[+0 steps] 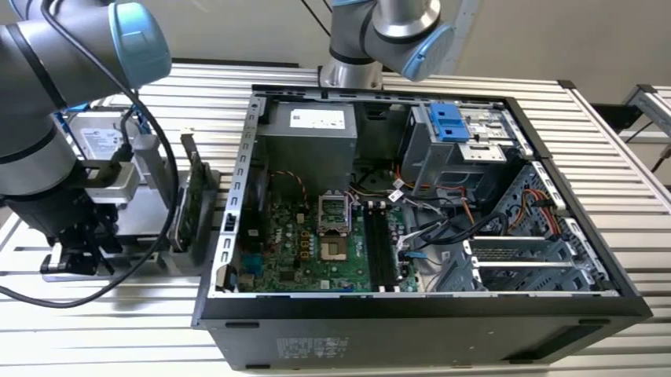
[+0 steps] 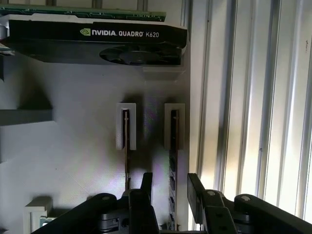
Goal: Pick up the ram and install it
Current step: 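Pick up the ram and move it above insertion slot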
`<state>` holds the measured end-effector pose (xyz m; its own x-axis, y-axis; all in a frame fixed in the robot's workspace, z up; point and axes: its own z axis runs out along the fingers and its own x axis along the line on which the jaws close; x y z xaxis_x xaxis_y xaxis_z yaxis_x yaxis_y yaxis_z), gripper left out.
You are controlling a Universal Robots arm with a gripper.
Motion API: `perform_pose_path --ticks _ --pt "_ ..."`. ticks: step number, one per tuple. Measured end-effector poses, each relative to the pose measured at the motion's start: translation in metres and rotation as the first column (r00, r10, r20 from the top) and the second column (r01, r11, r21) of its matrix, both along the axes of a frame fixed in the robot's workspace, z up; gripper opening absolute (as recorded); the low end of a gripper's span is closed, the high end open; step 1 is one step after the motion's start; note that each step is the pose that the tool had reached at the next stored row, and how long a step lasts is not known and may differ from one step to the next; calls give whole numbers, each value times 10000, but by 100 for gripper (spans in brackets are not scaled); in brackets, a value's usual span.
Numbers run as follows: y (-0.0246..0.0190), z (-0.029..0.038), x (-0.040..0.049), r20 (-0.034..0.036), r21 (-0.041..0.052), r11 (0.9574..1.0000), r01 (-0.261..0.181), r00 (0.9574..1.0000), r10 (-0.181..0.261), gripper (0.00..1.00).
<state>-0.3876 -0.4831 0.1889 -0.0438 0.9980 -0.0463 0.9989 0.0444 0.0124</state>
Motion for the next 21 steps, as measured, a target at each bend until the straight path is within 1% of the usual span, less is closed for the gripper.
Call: perform_pose_path --ticks 5,6,21 --pt "0 -2 0 0 1 10000 0 10000 0 100" --pt "0 -3 0 1 1 10000 0 10000 0 0" --pt "0 -7 0 1 1 10000 0 10000 0 0"
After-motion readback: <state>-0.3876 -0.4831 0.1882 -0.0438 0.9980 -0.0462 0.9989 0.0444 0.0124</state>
